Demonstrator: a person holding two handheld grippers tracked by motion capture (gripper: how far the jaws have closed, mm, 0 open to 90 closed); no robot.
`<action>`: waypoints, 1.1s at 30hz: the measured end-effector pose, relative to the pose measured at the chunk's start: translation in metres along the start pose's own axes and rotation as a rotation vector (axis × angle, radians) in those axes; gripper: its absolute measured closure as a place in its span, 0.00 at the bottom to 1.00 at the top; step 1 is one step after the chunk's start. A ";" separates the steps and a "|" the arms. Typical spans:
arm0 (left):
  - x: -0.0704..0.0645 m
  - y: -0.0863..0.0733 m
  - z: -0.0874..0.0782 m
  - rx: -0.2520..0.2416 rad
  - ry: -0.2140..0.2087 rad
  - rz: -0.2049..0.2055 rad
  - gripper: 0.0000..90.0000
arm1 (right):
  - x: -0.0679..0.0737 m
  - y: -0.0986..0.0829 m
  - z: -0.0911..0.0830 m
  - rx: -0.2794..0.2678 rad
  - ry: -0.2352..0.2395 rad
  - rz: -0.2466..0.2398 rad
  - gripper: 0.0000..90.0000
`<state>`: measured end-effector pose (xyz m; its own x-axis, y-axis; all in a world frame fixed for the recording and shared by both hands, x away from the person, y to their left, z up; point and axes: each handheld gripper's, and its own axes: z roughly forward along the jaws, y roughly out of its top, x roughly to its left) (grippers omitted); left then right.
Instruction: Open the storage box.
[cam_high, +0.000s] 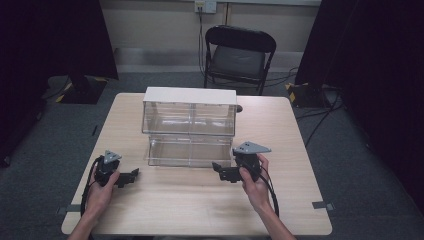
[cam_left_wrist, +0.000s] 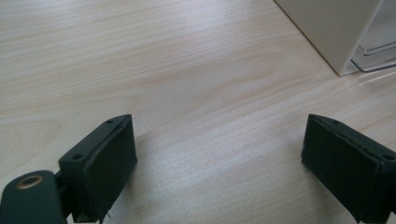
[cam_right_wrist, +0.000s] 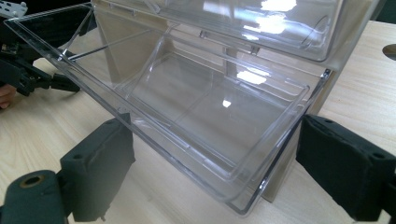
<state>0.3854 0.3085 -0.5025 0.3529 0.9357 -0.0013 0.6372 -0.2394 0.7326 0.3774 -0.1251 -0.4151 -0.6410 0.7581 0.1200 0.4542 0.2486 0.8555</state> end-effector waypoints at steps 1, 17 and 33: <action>0.000 0.000 0.000 0.000 0.000 0.000 0.11 | 0.000 0.001 0.000 0.003 0.001 -0.001 0.12; 0.000 0.000 0.000 0.000 0.001 0.000 0.11 | -0.002 0.006 -0.001 -0.007 0.008 0.008 0.12; 0.000 0.000 0.000 0.000 0.000 0.000 0.11 | -0.006 0.011 -0.001 -0.017 -0.004 0.013 0.15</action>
<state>0.3854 0.3085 -0.5026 0.3528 0.9357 -0.0013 0.6371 -0.2393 0.7327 0.3862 -0.1277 -0.4063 -0.6325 0.7638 0.1288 0.4516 0.2286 0.8624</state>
